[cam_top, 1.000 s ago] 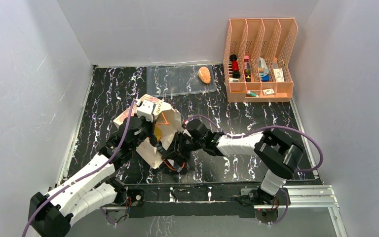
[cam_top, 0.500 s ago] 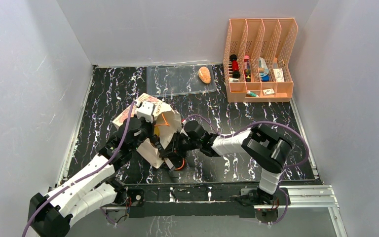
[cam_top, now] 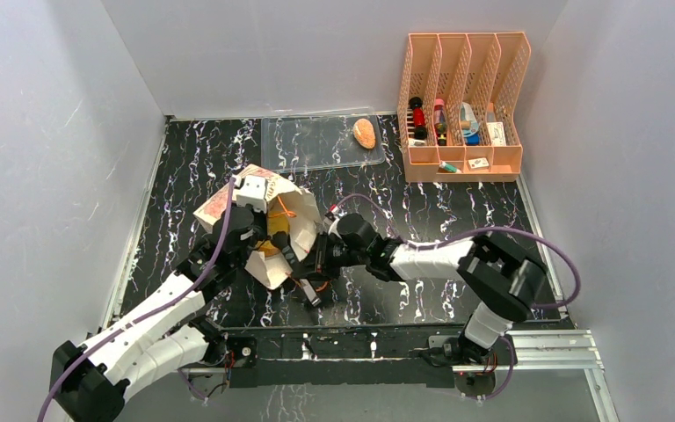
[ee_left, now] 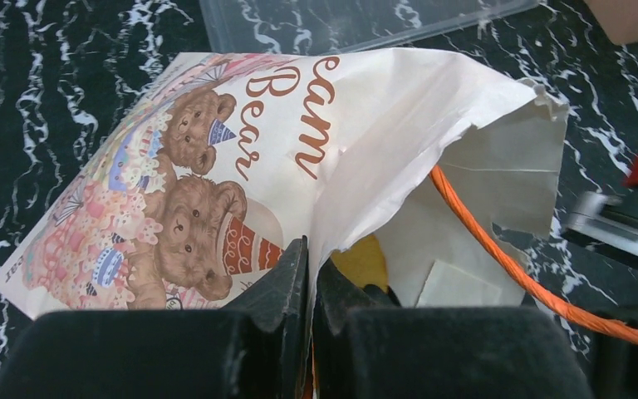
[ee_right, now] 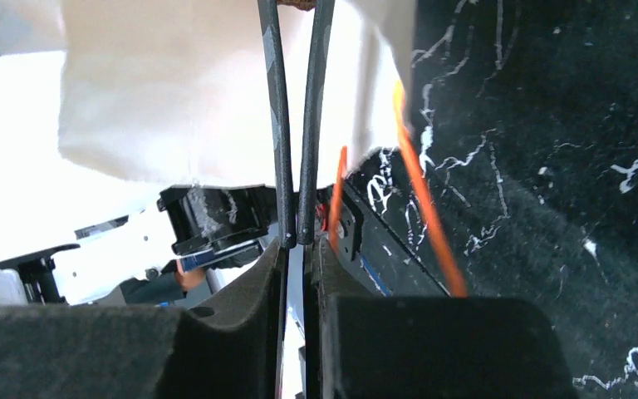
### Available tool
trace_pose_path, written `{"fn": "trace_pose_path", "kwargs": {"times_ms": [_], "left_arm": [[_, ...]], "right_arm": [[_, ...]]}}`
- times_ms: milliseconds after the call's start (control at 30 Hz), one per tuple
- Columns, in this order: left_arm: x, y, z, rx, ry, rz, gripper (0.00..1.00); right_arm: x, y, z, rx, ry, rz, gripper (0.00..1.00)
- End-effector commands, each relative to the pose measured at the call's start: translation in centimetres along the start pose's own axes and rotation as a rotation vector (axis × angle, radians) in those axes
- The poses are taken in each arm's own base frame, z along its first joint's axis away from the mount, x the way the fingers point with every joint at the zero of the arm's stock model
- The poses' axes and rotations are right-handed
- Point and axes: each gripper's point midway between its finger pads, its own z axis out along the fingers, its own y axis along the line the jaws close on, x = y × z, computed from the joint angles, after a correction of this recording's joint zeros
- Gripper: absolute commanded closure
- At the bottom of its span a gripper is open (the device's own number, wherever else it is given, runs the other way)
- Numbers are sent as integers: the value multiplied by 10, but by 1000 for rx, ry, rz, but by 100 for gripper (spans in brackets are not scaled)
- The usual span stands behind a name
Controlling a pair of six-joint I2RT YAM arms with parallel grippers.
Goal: Take the fake bread out of the paper bag
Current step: Take out the fake bread from the paper bag, then place the fake bread in the container.
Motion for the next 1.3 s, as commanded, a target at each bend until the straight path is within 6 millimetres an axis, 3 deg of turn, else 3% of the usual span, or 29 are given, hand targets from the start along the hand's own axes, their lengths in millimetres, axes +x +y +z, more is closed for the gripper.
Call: {"fn": "trace_pose_path", "kwargs": {"times_ms": [0, 500, 767, 900, 1033, 1267], "left_arm": [[-23, 27, -2, -164, -39, -36, 100], [-21, 53, 6, -367, 24, 10, 100], [-23, 70, 1, -464, 36, 5, 100], [-17, 72, 0, -469, 52, -12, 100], [-14, 70, 0, -458, 63, -23, 100], [-14, 67, -2, -429, 48, -40, 100]], "right_arm": [[-4, 22, -22, -21, -57, -142, 100], [9, 39, -101, 85, -106, -387, 100], [-2, 44, -142, 174, -227, -417, 100], [-23, 43, -162, 267, -344, -458, 100], [-49, 45, -168, 325, -424, -484, 100], [-136, 43, -164, 392, -540, -506, 100]]}}
